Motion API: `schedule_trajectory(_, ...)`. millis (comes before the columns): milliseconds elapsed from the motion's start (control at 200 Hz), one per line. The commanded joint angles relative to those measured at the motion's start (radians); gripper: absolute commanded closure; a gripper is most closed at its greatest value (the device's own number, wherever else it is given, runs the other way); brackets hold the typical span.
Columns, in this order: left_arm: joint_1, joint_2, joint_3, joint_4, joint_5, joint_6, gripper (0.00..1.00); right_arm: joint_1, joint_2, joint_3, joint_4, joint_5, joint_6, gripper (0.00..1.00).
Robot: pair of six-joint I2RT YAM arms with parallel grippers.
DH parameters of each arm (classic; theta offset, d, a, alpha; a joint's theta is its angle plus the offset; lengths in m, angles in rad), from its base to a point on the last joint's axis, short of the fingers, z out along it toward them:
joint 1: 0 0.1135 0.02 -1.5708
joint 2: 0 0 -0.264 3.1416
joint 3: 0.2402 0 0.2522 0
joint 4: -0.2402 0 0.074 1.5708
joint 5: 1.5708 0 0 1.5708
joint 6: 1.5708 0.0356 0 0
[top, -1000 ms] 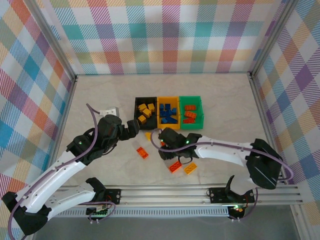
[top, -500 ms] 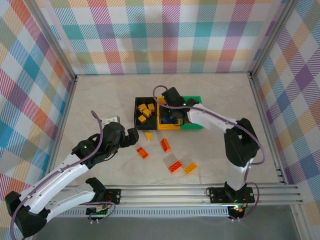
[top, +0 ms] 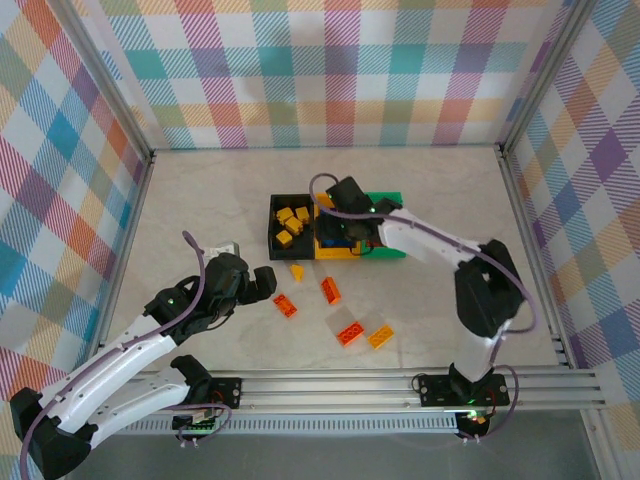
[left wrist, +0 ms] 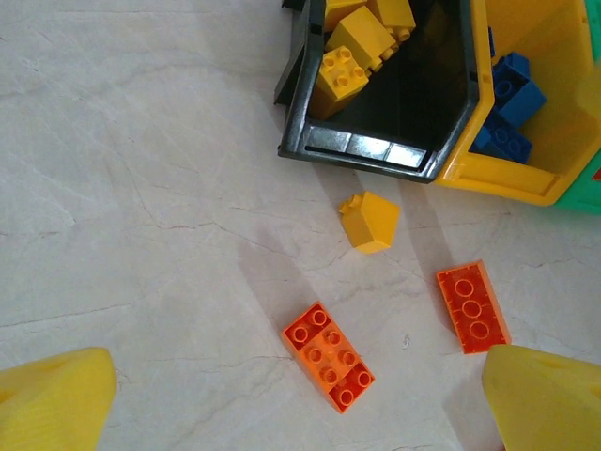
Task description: Sort the legos into containers by color
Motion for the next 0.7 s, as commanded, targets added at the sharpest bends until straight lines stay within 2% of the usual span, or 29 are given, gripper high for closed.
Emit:
schedule_trajectory(0,0.002,0.005,-0.013,-0.008,-0.021,0.005,0.0,0.067,-0.08,-0.13,-0.007,-0.053,0.05,0.17)
schedule_trajectory(150,0.002,0.017,-0.039,-0.011,0.0,-0.001,0.0,0.111,-0.066,-0.244,0.046,-0.116,0.085,0.17)
schedule_trajectory(360,0.002,-0.001,-0.06,-0.012,0.01,-0.017,0.0,0.12,0.048,-0.219,0.069,-0.17,0.071,0.21)
schedule_trajectory(550,0.001,-0.006,-0.062,-0.019,0.02,-0.015,0.0,0.139,0.1,-0.218,0.055,-0.18,0.077,0.34)
schedule_trajectory(695,0.001,0.004,-0.058,-0.007,0.024,-0.01,0.0,0.146,0.092,-0.231,0.069,-0.182,0.088,0.55)
